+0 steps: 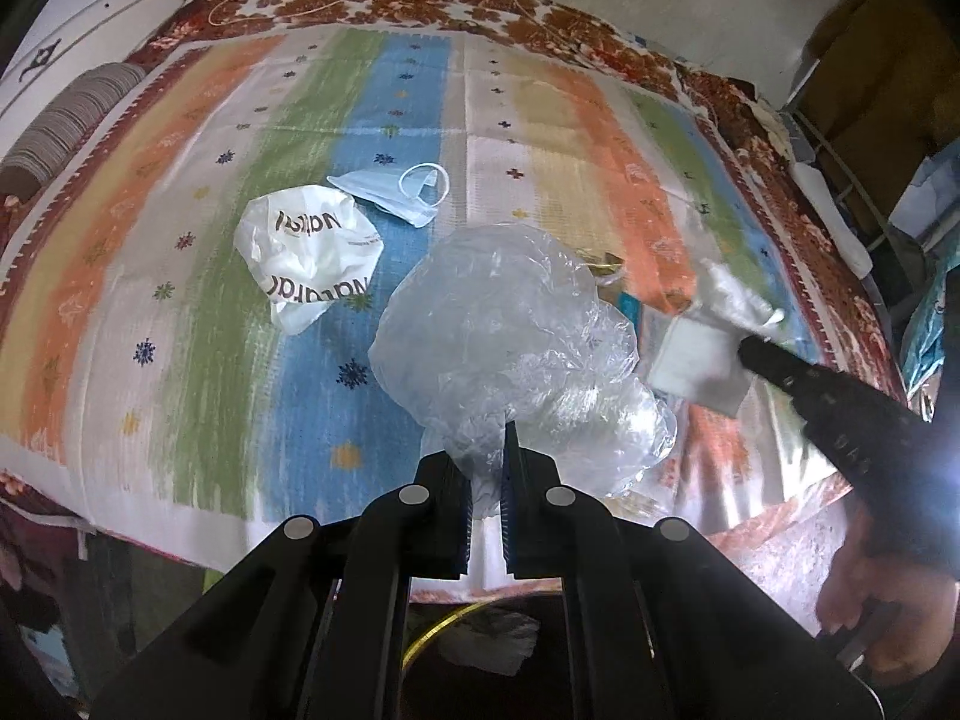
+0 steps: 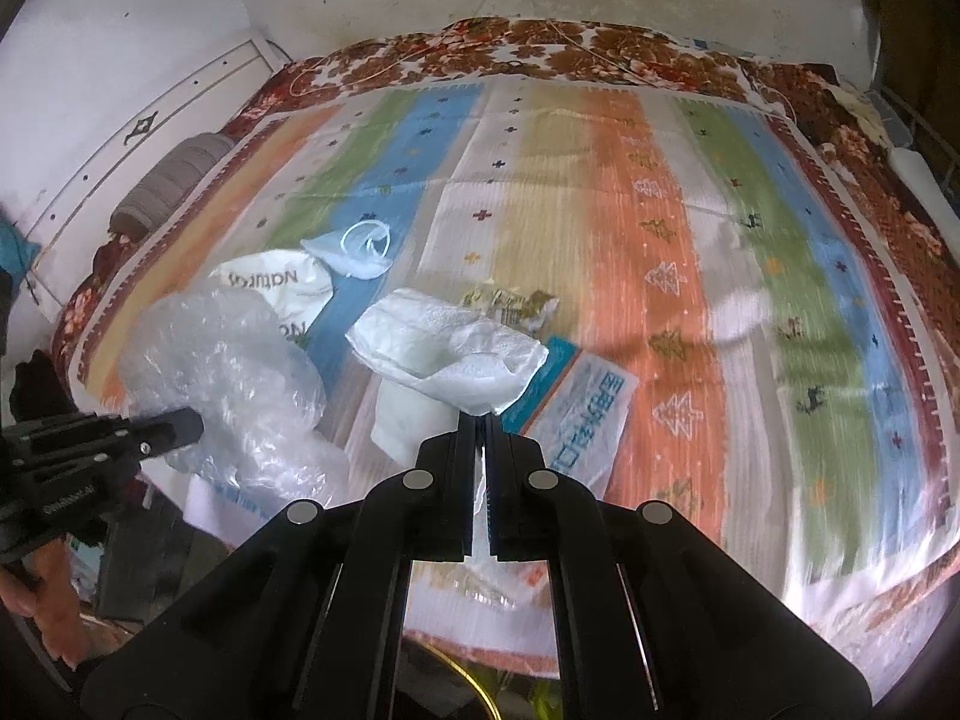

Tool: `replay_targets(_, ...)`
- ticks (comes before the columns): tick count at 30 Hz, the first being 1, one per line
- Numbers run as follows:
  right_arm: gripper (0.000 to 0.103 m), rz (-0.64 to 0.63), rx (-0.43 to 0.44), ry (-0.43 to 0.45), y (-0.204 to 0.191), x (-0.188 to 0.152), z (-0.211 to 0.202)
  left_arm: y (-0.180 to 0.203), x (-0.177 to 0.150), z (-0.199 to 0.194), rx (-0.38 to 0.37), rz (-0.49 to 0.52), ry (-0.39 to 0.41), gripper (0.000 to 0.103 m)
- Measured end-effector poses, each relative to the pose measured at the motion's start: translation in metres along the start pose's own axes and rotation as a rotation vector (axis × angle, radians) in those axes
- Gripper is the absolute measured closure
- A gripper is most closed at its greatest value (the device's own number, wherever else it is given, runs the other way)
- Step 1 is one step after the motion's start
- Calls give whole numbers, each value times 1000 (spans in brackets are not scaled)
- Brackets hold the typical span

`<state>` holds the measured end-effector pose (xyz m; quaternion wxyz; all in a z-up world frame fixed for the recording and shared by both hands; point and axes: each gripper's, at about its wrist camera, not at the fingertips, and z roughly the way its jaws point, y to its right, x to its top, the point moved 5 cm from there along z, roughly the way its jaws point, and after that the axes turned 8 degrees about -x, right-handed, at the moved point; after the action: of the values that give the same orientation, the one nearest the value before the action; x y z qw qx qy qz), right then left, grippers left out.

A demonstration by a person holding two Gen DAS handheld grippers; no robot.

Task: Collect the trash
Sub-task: 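Carry the bubble plastic in left gripper while right carries the tissue to the bin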

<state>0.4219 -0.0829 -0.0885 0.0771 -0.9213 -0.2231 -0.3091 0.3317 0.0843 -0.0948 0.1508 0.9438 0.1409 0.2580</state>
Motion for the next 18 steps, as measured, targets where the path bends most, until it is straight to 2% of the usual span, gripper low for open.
replay_targets(7,101,-11,-5,-19,-4,-22,-15,15,-18,-21,1,44,23,97)
replay_targets(18,101,-19,10,-27,-18,-49,-48,25,-37,-53,-39,44,55,97)
